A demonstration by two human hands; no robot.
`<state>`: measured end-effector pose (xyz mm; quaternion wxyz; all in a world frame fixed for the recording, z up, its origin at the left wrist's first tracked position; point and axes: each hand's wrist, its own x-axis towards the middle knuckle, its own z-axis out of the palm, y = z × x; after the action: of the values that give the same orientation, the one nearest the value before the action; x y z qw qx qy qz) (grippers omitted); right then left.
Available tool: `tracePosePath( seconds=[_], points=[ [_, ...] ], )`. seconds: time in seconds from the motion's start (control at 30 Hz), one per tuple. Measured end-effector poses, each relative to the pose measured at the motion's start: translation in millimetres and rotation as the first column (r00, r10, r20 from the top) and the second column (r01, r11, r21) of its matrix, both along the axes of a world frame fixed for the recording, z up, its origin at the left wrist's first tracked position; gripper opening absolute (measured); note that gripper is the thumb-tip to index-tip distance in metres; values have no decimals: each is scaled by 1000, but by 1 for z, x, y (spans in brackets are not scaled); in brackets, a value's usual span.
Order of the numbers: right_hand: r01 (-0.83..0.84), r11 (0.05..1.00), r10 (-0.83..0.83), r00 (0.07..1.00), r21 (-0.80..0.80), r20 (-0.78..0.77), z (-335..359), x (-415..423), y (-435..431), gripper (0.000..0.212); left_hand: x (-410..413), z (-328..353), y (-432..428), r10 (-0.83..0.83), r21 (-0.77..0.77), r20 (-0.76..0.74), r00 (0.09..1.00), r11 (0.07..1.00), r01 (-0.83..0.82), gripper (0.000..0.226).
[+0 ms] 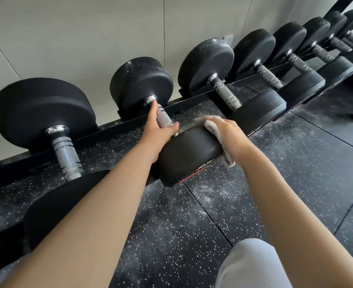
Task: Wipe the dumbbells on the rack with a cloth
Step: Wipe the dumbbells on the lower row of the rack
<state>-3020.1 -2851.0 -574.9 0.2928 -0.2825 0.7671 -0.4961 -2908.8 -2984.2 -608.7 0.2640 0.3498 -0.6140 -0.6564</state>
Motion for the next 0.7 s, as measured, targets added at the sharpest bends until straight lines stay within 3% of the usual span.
tracePosePath(
  seconds=[0.1, 0.17, 0.2, 0.27, 0.3, 0.37, 0.43, 0.47, 0.6, 0.67, 0.7],
  points=[
    [66, 998, -67, 993, 7, 101, -12, -6, -1, 17, 0, -1, -1, -10, 8, -17, 1000, 1000, 11, 88],
    [174, 984, -175, 967, 25, 187, -9, 1, 0, 26, 0, -1, 0, -7, -1, -9, 1000, 1000, 7, 88],
    [201, 979, -203, 969, 30, 140, -6, 7, 1, 28, 1, -1, 0, -10, -4, 0, 1000, 1000, 10, 88],
    [172, 984, -161, 973, 50, -167, -3, 24, 6, 36, 1, -1, -1, -27, -19, 10, 1000, 999, 27, 88],
    [160, 982, -109, 918, 104, -381, -3, 36, 7, 42, 1, 0, -1, -34, -27, 10, 999, 999, 34, 87],
    [177, 971, -10, 699, 159, -715, -6, 66, 9, 53, 2, 2, 0, -48, -33, 3, 999, 998, 48, 87],
    [166, 982, -18, 546, 87, -838, -14, 85, 9, 58, 4, 3, 0, -55, -33, 21, 998, 998, 56, 87],
    [149, 987, -34, 554, 60, -832, -14, 86, 9, 58, 4, 4, 1, -55, -31, 26, 998, 998, 56, 87],
    [77, 995, -18, 771, 65, -637, -5, 51, 8, 38, 5, 3, 1, -54, -5, 3, 999, 999, 54, 86],
    [52, 998, -60, 941, -31, -332, 0, 30, 6, 34, 4, 3, 3, -32, -21, 16, 999, 999, 33, 86],
    [65, 995, -76, 984, -72, -163, -2, 19, 5, 30, 3, 2, 3, -17, -26, 19, 1000, 1000, 17, 85]
  ],
)
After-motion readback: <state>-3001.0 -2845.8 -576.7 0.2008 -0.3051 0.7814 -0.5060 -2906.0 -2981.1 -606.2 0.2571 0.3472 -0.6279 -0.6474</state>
